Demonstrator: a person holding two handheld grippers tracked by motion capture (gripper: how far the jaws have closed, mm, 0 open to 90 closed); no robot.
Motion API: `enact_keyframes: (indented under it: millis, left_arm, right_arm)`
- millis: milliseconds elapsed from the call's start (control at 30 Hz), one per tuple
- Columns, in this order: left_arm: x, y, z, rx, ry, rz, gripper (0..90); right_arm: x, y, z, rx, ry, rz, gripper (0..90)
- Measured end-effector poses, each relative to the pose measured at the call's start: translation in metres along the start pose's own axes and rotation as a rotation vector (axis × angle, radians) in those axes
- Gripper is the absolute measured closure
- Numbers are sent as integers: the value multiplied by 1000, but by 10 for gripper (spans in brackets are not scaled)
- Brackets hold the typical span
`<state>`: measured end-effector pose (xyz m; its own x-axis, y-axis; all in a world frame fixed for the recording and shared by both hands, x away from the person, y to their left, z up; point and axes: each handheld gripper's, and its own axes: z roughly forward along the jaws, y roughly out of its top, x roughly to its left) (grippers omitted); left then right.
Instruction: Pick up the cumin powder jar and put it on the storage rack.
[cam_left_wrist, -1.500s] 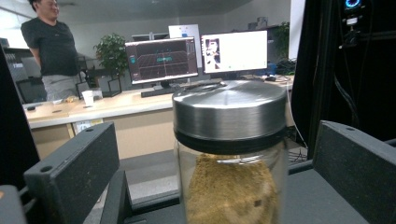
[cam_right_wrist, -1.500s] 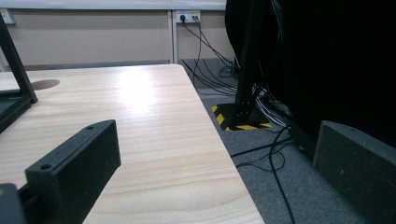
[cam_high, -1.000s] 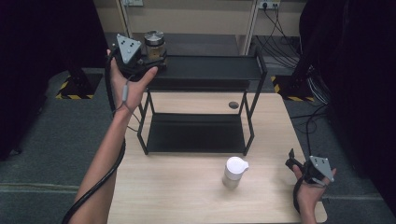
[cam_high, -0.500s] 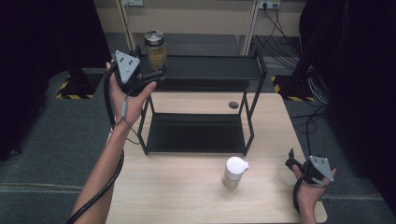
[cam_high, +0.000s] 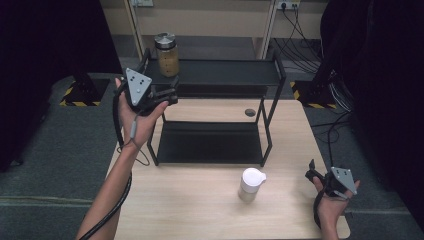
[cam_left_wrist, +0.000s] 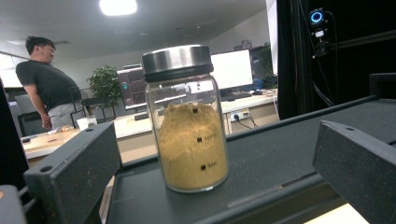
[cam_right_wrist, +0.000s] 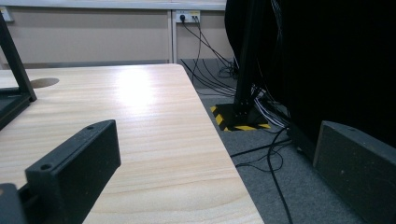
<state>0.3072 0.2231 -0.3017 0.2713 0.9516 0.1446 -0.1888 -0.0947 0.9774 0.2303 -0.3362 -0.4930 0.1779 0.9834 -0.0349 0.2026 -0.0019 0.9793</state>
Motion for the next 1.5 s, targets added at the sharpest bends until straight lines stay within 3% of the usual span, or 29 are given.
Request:
enact_keyframes:
  millis: [1167, 1500]
  left_arm:
    - [-11, -59, -27, 37, -12, -37, 0]
    - [-17, -74, -36, 43, -16, -28, 0]
  right_arm:
    - [1, -1, 0, -3, -3, -15, 7]
    - [1, -1, 0, -3, -3, -16, 7]
